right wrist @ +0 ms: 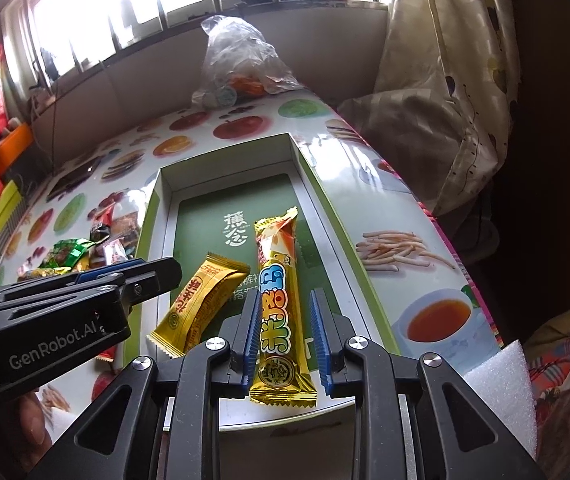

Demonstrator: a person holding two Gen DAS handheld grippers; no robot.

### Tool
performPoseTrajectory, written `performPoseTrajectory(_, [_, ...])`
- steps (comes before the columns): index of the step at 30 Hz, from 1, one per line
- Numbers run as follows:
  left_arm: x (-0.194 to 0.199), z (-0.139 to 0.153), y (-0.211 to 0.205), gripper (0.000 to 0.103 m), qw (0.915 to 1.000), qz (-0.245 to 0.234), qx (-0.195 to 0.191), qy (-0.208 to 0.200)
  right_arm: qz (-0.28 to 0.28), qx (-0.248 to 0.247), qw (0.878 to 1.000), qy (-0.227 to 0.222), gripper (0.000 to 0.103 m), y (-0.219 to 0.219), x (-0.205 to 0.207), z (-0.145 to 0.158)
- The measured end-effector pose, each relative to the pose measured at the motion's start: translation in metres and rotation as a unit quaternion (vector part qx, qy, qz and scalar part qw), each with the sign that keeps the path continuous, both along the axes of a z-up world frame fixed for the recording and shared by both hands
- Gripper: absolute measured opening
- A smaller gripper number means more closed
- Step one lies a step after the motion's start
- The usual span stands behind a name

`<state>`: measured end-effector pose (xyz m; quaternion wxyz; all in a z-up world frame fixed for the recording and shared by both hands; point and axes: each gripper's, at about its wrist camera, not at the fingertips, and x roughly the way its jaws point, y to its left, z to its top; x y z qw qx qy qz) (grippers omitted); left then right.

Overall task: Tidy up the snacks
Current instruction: 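Lower both snacks into the box and open both grippers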

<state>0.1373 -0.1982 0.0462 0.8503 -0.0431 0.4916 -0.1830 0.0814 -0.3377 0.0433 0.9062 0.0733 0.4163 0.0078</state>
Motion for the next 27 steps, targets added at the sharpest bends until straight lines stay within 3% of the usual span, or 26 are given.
performPoseTrajectory(19, [-0.025,0.017,0.031,0.030,0.9991,0.015,0.008,-0.038,0.010,-0.002,1.000,-0.024,0.035,0.017,-0.013,0.015])
performPoseTrajectory(23, [-0.032,0.023,0.046,0.041,0.9983,0.022,0.008,-0.053,0.019,-0.001,0.999,-0.034,0.037,0.025,-0.016,0.021])
performPoseTrajectory(27, [-0.039,0.027,0.062,0.041,0.9966,0.039,0.023,-0.068,0.038,0.005,0.998,-0.044,0.038,0.037,-0.019,0.027])
